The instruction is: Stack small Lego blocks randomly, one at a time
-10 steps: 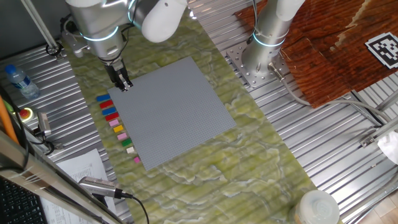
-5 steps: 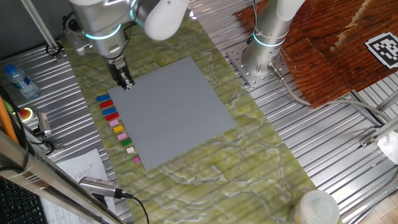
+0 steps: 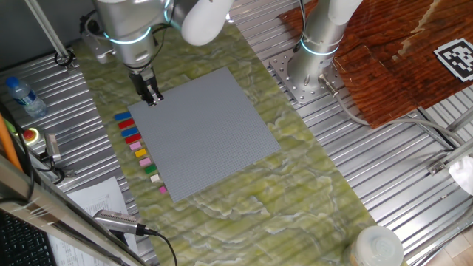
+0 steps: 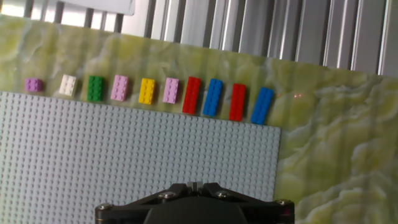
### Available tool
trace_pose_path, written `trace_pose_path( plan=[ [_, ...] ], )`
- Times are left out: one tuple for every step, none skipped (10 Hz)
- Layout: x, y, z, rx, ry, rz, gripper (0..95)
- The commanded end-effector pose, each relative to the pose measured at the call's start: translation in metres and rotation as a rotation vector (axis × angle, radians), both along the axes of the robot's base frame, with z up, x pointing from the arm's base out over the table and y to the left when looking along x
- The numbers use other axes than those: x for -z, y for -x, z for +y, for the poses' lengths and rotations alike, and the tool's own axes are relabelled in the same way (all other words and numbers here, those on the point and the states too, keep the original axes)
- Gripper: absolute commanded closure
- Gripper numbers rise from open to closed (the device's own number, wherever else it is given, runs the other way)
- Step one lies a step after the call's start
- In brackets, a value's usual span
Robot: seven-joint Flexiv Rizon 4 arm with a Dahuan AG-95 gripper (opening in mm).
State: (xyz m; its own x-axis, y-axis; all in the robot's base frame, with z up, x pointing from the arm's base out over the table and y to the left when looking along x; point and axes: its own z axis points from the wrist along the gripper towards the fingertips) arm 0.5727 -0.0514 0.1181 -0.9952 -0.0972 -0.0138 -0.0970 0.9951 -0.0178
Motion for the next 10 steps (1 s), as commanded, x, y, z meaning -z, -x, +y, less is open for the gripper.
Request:
trace_pose_path(
  plan=[
    [-0.001,0.003,0.0,0.011,-0.004,-0.013,95.0],
    [-0.001,0.003,0.0,0.011,-0.004,-0.015,95.0],
    [0.002,-0.007,-0.005,0.016,0.006,-0.02,76.0],
    [0.004,-0.016,-0.01,0.026,0.008,-0.023,76.0],
    [0.012,-0.032,-0.02,0.046,0.009,-0.038,76.0],
    [0.017,-0.04,-0.027,0.052,0.01,-0.041,76.0],
    [0.024,-0.049,-0.038,0.06,0.012,-0.043,76.0],
    [0.03,-0.055,-0.045,0.071,0.011,-0.041,76.0],
    [0.037,-0.062,-0.053,0.077,0.014,-0.04,76.0],
    [0.041,-0.067,-0.06,0.08,0.015,-0.043,76.0]
  ],
)
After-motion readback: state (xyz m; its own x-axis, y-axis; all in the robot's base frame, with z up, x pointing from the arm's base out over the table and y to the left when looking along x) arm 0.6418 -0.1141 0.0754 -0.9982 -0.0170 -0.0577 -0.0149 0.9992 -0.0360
